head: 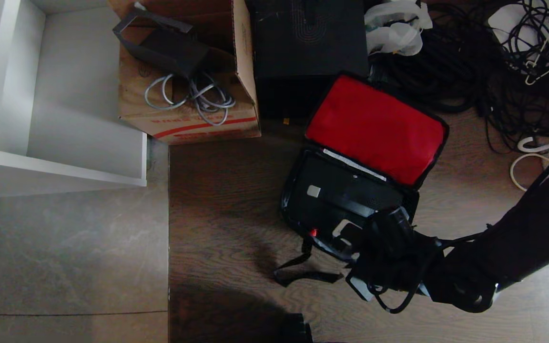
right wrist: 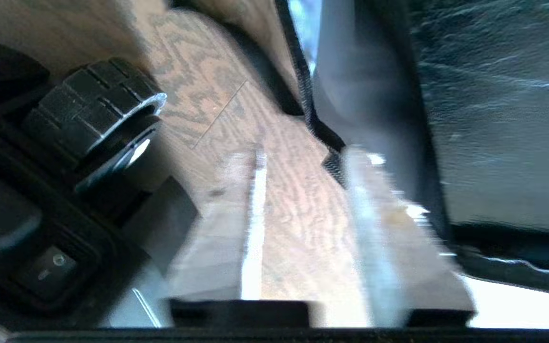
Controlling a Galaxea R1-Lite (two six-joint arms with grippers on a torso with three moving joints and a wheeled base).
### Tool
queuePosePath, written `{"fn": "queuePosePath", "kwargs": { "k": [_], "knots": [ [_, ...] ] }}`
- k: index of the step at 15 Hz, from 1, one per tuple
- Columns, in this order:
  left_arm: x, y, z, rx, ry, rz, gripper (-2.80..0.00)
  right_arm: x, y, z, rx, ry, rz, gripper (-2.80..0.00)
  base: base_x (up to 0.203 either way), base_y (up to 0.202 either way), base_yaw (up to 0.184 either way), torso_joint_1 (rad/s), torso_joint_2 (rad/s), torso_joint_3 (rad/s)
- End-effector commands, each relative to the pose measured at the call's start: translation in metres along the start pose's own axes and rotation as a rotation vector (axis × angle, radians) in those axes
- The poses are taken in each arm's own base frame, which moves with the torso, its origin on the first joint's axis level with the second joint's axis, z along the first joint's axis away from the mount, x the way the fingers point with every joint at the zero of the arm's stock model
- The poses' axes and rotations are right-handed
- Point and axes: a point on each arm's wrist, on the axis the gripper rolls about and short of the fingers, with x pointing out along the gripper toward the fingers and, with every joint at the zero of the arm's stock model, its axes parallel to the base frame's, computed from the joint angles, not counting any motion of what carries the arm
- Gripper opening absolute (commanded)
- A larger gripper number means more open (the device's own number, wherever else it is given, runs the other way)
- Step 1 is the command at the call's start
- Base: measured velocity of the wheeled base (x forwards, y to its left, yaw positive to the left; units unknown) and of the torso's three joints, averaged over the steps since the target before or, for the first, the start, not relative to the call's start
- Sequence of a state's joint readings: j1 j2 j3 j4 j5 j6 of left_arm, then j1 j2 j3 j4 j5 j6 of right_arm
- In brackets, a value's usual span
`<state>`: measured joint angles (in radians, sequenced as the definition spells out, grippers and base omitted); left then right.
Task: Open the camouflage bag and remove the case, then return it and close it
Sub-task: Grip the handle
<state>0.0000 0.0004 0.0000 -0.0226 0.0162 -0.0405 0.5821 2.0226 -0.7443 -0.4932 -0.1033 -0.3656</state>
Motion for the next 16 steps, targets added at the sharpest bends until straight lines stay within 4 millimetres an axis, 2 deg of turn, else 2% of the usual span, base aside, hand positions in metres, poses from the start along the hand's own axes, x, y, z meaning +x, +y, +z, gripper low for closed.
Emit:
{"fn": "queuePosePath", "kwargs": {
  "k": [1,4,7,8,12,16],
  "knots": [
    [0.001,0.0,-0.003,-0.001,0.01,0.001,-2.8,-0.015,0.003,-0.005,-0.037,-0.018,0.03,0.0,0.0,0.0,0.0,0.0,0.0,0.0],
    [0.001,0.0,-0.003,-0.001,0.01,0.001,-2.8,-0.039,0.006,0.001,-0.063,-0.11,0.121,0.0,0.0,0.0,0.0,0.0,0.0,0.0],
    [0.001,0.0,-0.003,-0.001,0.01,0.001,-2.8,-0.069,-0.003,0.015,-0.059,-0.203,0.068,0.0,0.0,0.0,0.0,0.0,0.0,0.0],
    [0.001,0.0,-0.003,-0.001,0.01,0.001,-2.8,-0.073,-0.006,0.018,-0.054,-0.202,0.009,0.0,0.0,0.0,0.0,0.0,0.0,0.0],
    [0.001,0.0,-0.003,-0.001,0.01,0.001,-2.8,-0.058,-0.014,0.013,-0.077,0.001,-0.419,0.0,0.0,0.0,0.0,0.0,0.0,0.0],
    [0.001,0.0,-0.003,-0.001,0.01,0.001,-2.8,-0.036,0.001,0.028,-0.069,-0.148,-0.477,0.0,0.0,0.0,0.0,0.0,0.0,0.0]
  ]
}}
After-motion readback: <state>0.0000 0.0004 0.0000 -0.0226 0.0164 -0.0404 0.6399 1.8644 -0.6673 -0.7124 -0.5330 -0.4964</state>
